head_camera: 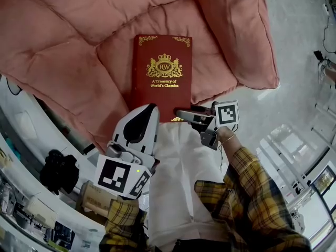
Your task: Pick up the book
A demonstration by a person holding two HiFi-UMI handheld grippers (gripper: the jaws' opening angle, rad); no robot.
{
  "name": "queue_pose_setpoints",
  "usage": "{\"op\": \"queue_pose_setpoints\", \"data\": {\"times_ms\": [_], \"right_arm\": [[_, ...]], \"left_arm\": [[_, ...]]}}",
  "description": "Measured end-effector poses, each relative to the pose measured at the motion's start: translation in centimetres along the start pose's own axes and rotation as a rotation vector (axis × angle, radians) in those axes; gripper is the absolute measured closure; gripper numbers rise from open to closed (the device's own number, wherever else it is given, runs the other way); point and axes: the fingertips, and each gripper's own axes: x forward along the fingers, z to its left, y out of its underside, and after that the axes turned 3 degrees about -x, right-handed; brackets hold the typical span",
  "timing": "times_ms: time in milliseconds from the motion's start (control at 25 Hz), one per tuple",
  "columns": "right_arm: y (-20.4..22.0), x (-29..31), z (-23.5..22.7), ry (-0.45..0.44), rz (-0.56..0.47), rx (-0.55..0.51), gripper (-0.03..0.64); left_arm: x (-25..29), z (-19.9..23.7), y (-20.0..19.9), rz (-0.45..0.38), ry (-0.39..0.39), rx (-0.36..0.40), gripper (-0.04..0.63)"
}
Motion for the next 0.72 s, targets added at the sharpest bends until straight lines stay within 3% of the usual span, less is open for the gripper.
{"op": "queue_pose_setpoints", "data": {"times_ms": [360,480,520,720], "right_arm": [[-4.5,2.6,3.1,-0.058,-0.086,-0.042,0.278],[-4.5,3.1,3.6,-0.023,-0.052,-0.065,0.295],[-4.4,3.0,3.7,-0.006,-0.045,-0.069,0.337],[-4.5,3.5,3.9,0.047,-0.040,-0.062,0.348]], "left_arm": [[0.0,0.5,-1.2,-0.017,-0.004,-0.004,0.592],[-0.2,0.4,-1.7,-0.024,-0.006,-0.004,0.592],[-0.3,0.2,-2.0,-0.028,-0.006,-0.003,0.592],[-0.5,0.5,-2.8,-0.037,-0.013,-0.007,0.592]]}}
